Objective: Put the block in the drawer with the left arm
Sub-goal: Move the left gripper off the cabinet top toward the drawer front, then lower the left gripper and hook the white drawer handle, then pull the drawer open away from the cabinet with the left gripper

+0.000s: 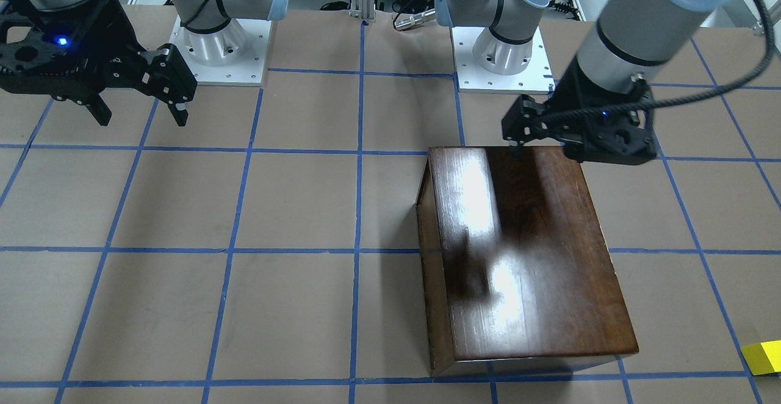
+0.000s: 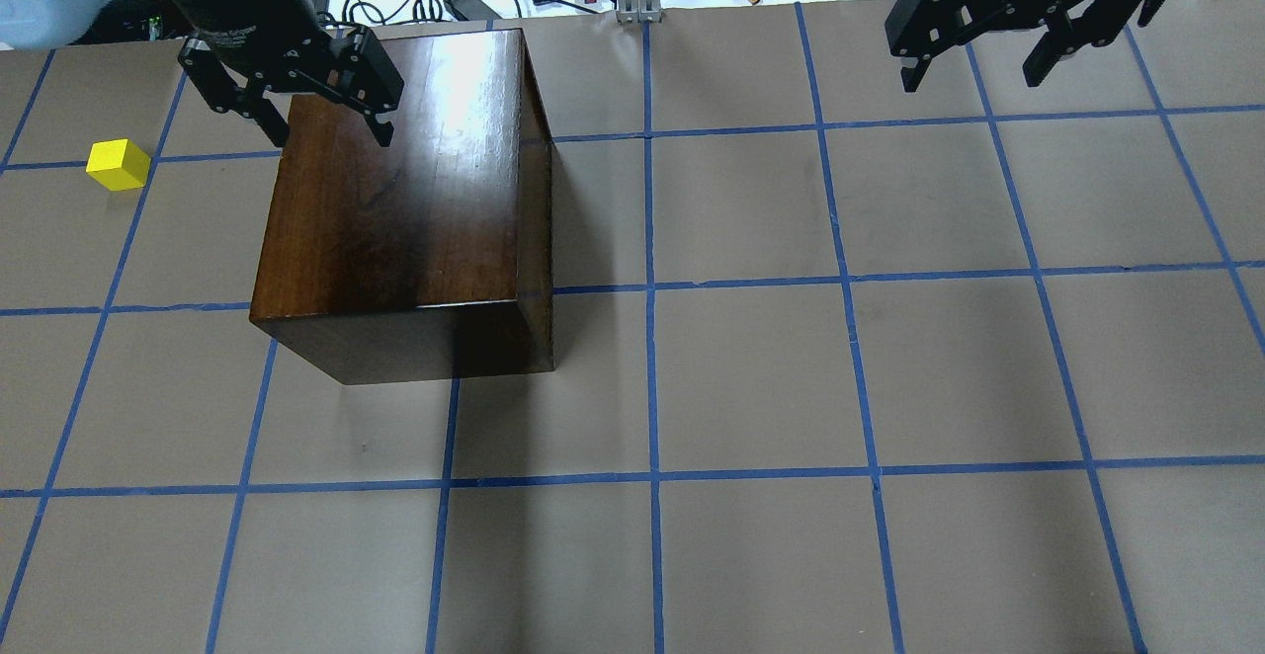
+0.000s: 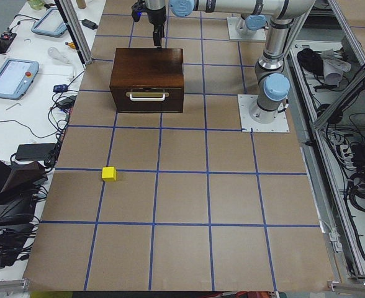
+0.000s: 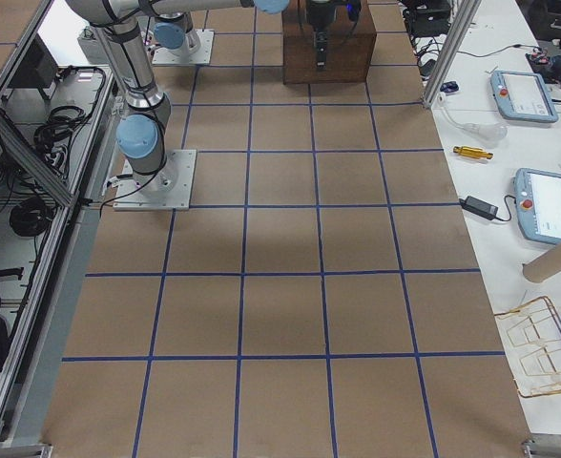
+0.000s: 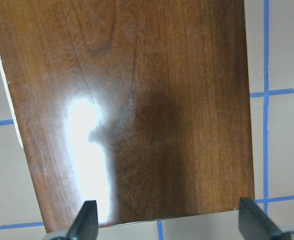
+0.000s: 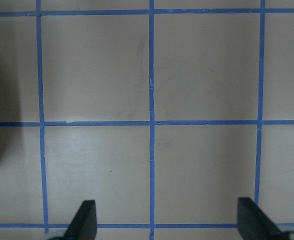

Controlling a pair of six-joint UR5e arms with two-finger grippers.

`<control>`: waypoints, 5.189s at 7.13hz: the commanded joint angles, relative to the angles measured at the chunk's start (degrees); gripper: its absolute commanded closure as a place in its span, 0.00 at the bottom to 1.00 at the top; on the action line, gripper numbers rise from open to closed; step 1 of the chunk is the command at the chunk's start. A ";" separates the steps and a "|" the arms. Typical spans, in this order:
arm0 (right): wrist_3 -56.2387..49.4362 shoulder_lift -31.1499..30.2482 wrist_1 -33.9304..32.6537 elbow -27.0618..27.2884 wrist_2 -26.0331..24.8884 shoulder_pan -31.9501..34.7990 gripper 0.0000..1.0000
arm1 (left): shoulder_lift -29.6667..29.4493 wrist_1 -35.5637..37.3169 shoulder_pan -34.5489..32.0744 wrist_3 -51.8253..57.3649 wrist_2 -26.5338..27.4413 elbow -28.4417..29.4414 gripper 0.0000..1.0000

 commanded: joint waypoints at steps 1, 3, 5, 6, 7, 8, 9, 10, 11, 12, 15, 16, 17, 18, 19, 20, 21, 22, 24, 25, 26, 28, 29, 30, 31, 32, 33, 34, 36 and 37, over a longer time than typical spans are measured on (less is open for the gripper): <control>0.00 0.02 0.00 0.00 -0.03 -0.08 0.00 | -1.32 -2.10 10.05 6.94 -3.98 0.29 0.00; 0.00 -0.07 0.00 0.00 -0.03 0.00 0.00 | -4.82 -2.28 16.58 13.62 -8.04 0.02 0.00; 0.00 0.02 0.00 0.00 -0.03 -0.08 0.00 | -8.69 -2.36 22.03 17.07 -12.77 0.02 0.00; 0.00 0.02 0.00 0.00 -0.03 -0.08 0.00 | -11.06 -2.10 23.80 20.31 -14.62 -0.07 0.00; 0.00 0.02 0.00 0.00 -0.03 -0.08 0.00 | -13.09 -1.66 24.34 23.99 -16.56 -1.03 0.00; 0.00 0.02 0.00 0.00 -0.03 0.00 0.00 | -13.45 1.47 24.69 24.38 -21.71 -3.82 0.00; 0.00 0.02 0.00 0.00 -0.03 0.00 0.00 | -13.46 8.64 24.70 24.21 -21.85 -7.68 0.00; 0.00 0.02 0.00 0.00 -0.03 0.00 0.00 | -13.37 11.32 24.87 24.55 -21.85 -10.33 0.00; 0.00 -0.07 0.00 0.00 -0.03 0.00 0.00 | -13.20 11.35 26.09 24.82 -21.85 -10.18 0.00; 0.00 -0.07 0.00 0.00 -0.03 0.00 0.00 | -13.37 11.35 27.23 24.91 -21.85 -10.44 0.00; 0.00 0.02 0.00 0.00 0.06 0.00 0.00 | -14.07 11.35 27.07 24.38 -21.94 -11.06 0.00; 0.00 -0.07 0.00 0.00 -0.03 -0.08 0.00 | -14.16 11.26 26.81 24.03 -22.11 -10.97 0.00; 0.00 0.02 0.00 0.00 0.06 -0.08 0.00 | -14.16 11.26 26.54 24.03 -22.11 -10.97 0.00; 0.00 -0.07 0.00 0.00 0.06 0.00 0.00 | -14.25 11.17 26.45 24.20 -22.11 -11.23 0.00; 0.00 0.02 0.00 0.00 -0.03 0.00 0.00 | -14.34 11.43 26.45 23.95 -22.20 -11.75 0.00; 0.00 0.02 0.00 0.00 0.06 -0.08 0.00 | -14.34 11.44 26.45 23.94 -22.20 -11.93 0.00; 0.00 -0.07 0.00 0.00 -0.03 0.00 0.00 | -14.34 11.44 26.37 23.94 -22.29 -11.93 0.00; 0.00 0.02 0.00 0.00 0.06 -0.08 0.00 | -14.42 11.44 26.37 23.94 -22.29 -12.02 0.00; 0.00 0.02 0.00 0.00 -0.03 0.00 0.00 | -15.12 11.52 26.37 23.85 -22.38 -12.02 0.00; 0.00 0.02 0.00 0.00 -0.03 0.00 0.00 | -15.39 11.70 26.19 23.85 -22.38 -11.94 0.00; 0.00 -0.07 0.00 0.00 0.06 -0.08 0.00 | -15.39 11.79 26.10 23.94 -22.38 -12.02 0.00; 0.00 0.02 0.00 0.00 -0.03 -0.08 0.00 | -15.39 12.66 25.93 23.94 -22.38 -12.89 0.00; 0.00 -0.07 0.00 0.00 0.06 0.00 0.00 | -15.39 13.88 25.84 23.86 -22.38 -13.42 0.00; 0.00 -0.07 0.00 0.00 -0.03 -0.08 0.00 | -15.39 14.51 25.84 23.85 -22.20 -13.69 0.00; 0.00 0.02 0.00 0.00 0.06 0.00 0.00 | -15.39 14.51 25.84 23.94 -22.20 -13.78 0.00; 0.00 -0.07 0.00 0.00 -0.03 -0.08 0.00 | -15.39 14.51 25.84 24.03 -22.03 -13.69 0.00; 0.00 -0.07 0.00 0.00 0.06 0.00 0.00 | -15.31 15.21 25.92 24.29 -21.76 -13.69 0.00; 0.00 0.02 0.00 0.00 0.06 0.00 0.00 | -15.13 15.48 25.93 24.38 -21.59 -13.34 0.00; 0.00 -0.07 0.00 0.00 -0.03 -0.08 0.00 | -14.95 15.57 26.01 24.47 -21.41 -13.08 0.00; 0.00 0.02 0.00 0.00 0.06 -0.08 0.00 | -14.95 15.65 26.10 24.56 -21.24 -13.16 0.00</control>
